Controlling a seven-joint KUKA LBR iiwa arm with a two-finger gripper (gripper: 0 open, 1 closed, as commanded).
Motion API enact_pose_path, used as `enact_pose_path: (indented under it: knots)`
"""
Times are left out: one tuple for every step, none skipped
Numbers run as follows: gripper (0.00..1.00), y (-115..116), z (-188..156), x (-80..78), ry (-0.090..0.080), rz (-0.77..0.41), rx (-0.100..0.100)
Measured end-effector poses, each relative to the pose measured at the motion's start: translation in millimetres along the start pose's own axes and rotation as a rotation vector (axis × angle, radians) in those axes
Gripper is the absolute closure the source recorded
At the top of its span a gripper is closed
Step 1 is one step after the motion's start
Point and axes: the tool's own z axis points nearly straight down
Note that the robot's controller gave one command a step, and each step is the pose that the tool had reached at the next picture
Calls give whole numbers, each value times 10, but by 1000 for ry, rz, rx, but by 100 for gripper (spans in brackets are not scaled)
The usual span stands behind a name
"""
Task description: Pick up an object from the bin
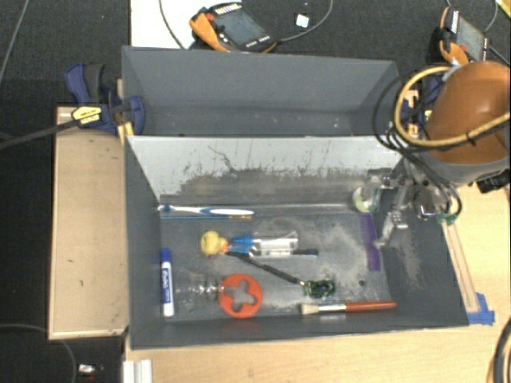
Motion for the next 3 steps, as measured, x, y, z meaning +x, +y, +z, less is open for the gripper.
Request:
enact_pose_path:
  knots:
    - [0,5,-47,-16,-9,-4,1]
    - [0,719,1201,-10,-11,-186,2]
    - [0,947,531,83,-21,124,1]
